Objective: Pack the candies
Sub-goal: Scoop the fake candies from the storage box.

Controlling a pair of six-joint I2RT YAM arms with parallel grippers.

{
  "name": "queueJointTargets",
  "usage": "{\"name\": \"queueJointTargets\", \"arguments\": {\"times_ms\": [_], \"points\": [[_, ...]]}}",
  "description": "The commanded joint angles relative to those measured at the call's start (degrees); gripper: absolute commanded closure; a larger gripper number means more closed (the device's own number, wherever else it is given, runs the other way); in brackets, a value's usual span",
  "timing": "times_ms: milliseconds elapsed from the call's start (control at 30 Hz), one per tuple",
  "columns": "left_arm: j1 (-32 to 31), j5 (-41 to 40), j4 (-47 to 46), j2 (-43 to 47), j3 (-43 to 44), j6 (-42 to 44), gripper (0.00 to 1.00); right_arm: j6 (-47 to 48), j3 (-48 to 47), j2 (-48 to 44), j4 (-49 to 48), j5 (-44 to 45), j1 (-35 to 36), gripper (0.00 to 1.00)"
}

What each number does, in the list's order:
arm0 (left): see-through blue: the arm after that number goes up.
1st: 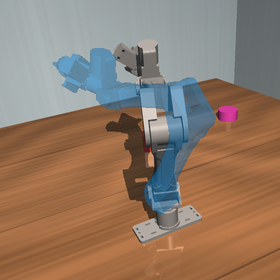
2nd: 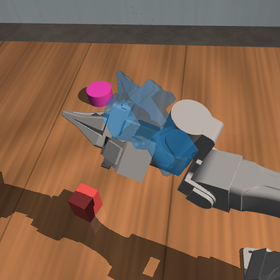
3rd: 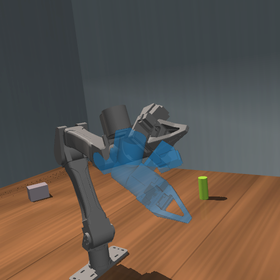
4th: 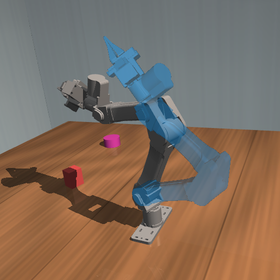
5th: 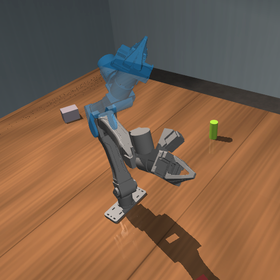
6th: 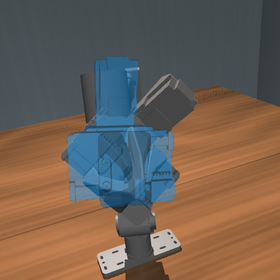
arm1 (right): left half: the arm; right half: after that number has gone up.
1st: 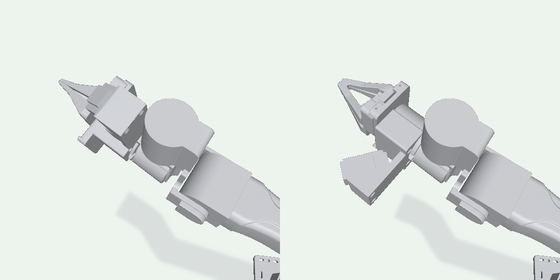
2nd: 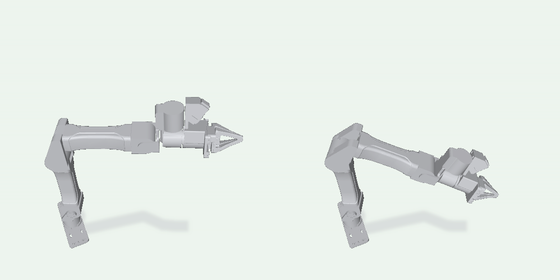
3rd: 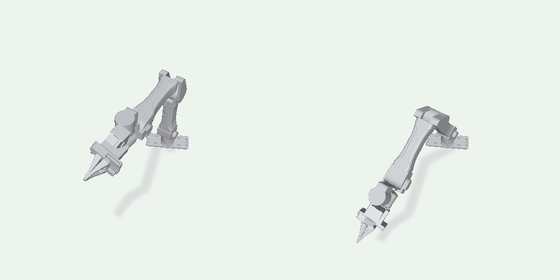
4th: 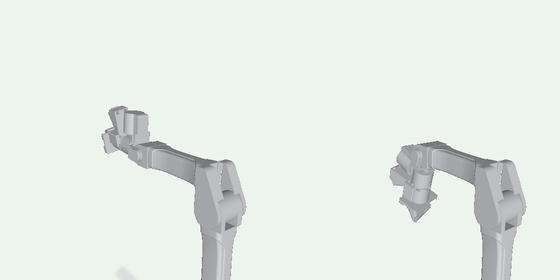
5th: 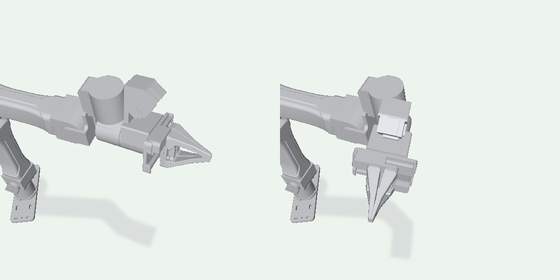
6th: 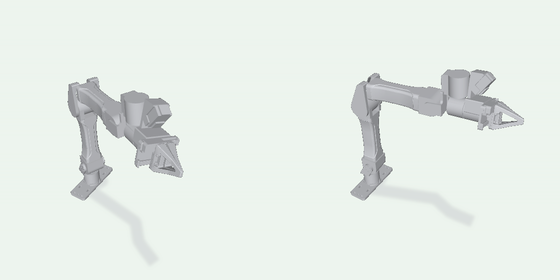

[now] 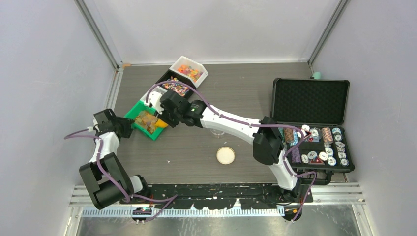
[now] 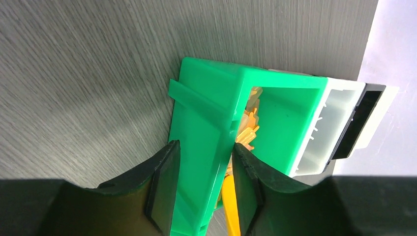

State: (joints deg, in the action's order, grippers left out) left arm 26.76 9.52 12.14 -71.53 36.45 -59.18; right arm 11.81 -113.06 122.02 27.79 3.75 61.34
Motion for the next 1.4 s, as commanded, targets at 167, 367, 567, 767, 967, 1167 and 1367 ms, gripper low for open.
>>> {"name": "queueJointTargets", "arguments": {"times_ms": [167,367,567,767,967,1167,1367], "points": [[0.4,0.3,-1.5,-0.2,-0.4,0.6,0.61,5.9,-2.4,-2.4,3.3,-0.4,0.3,0.99],[0.4,0.5,-1.6,-0.1,-0.6,0.8,0.63,7.9,-3.8,-0.6,5.2,-1.6,0.3,1.0],[0.4,1.8,-2.0,-1.0,-0.8,0.6,0.66,6.8,-7.1,3.6,5.8,-2.8,0.5,0.99],[0.4,3.6,-2.9,-2.3,-1.0,0.0,0.7,6.7,-10.8,7.6,6.0,-1.5,0.8,0.99],[0.4,4.1,-3.2,-2.7,-0.9,0.1,0.71,6.5,-7.0,7.2,0.3,0.2,0.9,0.99],[0.4,4.3,-3.1,-2.5,-1.0,0.2,0.72,6.1,2.4,3.8,-9.7,0.2,0.9,1.0],[0.4,4.4,-3.0,-2.6,-1.0,0.2,0.72,6.0,3.2,4.6,-12.9,0.4,0.9,0.99]]}}
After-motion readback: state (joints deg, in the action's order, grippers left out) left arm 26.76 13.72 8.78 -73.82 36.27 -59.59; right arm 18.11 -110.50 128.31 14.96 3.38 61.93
